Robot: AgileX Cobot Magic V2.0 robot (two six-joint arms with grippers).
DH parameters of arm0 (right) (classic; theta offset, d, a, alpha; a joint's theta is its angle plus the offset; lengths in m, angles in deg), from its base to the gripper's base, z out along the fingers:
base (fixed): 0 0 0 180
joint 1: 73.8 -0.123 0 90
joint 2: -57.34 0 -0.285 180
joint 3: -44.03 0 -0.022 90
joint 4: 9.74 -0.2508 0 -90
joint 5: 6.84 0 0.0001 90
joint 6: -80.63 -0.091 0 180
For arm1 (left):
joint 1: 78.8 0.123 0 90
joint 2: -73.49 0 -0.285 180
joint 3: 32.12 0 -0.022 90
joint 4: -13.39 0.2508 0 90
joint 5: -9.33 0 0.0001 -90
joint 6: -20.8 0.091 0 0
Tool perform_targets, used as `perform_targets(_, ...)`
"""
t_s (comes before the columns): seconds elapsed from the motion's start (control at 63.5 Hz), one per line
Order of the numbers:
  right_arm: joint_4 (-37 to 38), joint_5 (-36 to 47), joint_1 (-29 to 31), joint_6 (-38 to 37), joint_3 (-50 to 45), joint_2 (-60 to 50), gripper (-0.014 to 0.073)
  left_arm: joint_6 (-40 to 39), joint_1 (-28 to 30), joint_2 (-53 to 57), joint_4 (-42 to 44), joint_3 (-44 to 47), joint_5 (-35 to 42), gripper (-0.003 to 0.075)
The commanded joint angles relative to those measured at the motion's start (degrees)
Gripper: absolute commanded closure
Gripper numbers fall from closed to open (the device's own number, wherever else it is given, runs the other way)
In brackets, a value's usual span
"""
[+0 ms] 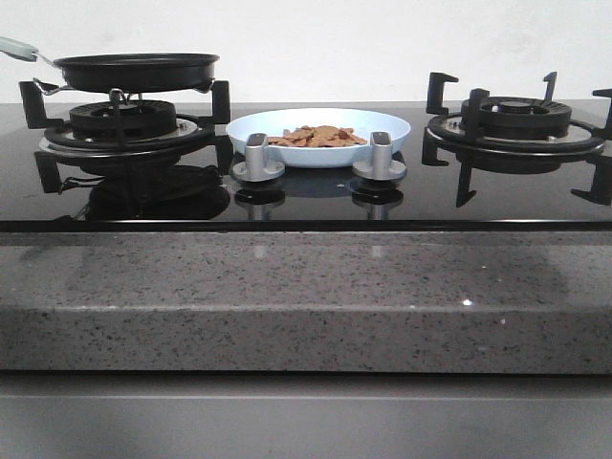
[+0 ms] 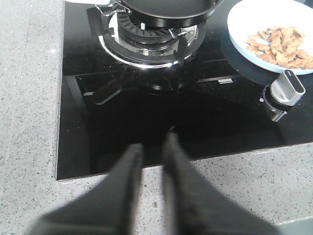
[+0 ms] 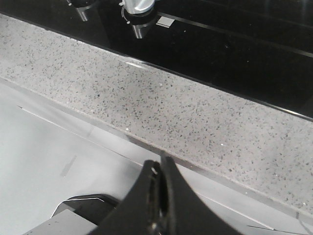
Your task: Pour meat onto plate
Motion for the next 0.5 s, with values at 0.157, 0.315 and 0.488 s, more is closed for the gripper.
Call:
perform_targets(0.157,-1.12,2.21,0.11,-0.09,1.36,0.08,0.0662,-0.68,-0.46,0.21,-1.08,-1.48,4.11,0.0741)
perform_targets(0.315,-1.12,2.02,0.11,-0.09,1.36,0.08,0.0662,-0.68,-0.53,0.21,-1.22,-1.48,4.21,0.0741)
perform_targets(0.488,-1.12,2.02,0.11,-0.09,1.36,0.08,0.0662,-0.68,-0.53,0.21,-1.22,-1.48,4.21,0.0741)
